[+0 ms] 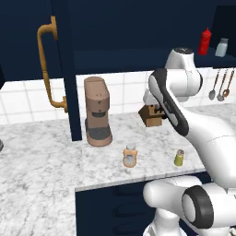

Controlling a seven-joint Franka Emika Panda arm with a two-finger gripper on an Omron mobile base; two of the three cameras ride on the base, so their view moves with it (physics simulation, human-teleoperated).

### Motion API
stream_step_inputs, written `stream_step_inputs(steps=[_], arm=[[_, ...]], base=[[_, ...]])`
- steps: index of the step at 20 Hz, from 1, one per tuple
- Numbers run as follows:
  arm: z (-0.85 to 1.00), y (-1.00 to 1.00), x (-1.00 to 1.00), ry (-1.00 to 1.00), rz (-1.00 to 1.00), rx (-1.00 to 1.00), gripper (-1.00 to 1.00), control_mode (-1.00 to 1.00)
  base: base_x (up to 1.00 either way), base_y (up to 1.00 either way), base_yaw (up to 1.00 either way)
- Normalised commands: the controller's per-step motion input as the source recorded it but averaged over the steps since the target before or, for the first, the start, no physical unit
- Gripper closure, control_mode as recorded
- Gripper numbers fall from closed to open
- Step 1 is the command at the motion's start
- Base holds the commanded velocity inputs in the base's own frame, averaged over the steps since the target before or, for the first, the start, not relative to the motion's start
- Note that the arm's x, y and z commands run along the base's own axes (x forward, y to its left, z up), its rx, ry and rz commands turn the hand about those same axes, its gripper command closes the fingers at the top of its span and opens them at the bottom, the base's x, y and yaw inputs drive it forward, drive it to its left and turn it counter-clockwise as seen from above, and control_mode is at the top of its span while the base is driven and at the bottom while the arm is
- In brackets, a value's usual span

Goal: Put the shaker and condiment bottle from the counter next to their counterparts in the cabinet.

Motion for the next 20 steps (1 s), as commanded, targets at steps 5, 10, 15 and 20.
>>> stream_step_inputs(steps=[5,10,15,20], arm=[[-0.08,0.12,-0.03,-0.05,-0.20,-0.13,-1.00,-1.00],[-0.02,0.35,-0.05,-0.10,-0.34,-0.21,-1.00,-1.00],[-0.06,0.37,0.00,-0.09,-0.42,-0.17,-1.00,-1.00],[-0.06,0.36,0.00,-0.07,-0.36,-0.12,-1.00,-1.00]], base=[[0.00,0.00,0.00],[0.00,0.00,0.00],[0.00,0.00,0.00],[0.00,0.00,0.00]])
